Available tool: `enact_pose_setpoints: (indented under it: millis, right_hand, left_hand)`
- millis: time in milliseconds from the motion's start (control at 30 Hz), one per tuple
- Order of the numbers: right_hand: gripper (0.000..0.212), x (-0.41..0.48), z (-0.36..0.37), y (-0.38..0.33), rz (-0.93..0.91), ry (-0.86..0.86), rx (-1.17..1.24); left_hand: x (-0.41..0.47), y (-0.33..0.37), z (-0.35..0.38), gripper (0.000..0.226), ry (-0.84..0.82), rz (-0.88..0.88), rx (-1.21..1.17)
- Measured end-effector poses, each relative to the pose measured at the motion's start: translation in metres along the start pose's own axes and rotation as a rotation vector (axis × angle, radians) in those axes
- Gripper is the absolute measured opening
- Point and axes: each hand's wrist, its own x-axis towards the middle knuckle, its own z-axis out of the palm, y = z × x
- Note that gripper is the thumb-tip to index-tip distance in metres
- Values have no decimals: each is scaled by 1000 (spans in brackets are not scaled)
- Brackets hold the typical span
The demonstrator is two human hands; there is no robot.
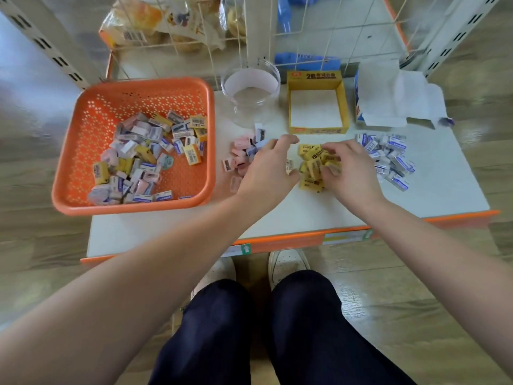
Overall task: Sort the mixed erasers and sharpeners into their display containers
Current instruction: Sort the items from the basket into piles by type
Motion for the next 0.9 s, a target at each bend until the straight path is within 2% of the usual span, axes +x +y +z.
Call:
enact_pose_setpoints:
  millis: [167,300,400,500,633,900]
  right_hand:
    - [33,8,11,-36,-120,-11,-4]
    - [30,19,27,-72,-178,-39,10]
    - [27,26,40,-104,-211,-60,43]
    - [26,34,56,-133,-286,-49,58]
    - [27,40,77,-164,-369,-118,50]
    - [30,53,110,-197,-483,-295,-149]
  left_hand:
    - [-9,-23,-51,41,180,47,1]
    - [-14,-63,-89,41,345,-33,-3]
    - [-18,-104,-109,38,405,-116,72]
    - [-26,-146,-125,36,415,-223,115]
    - [-36,-184,-141,37,411,-333,106]
    - [-31,-202,-155,43,263,-351,159]
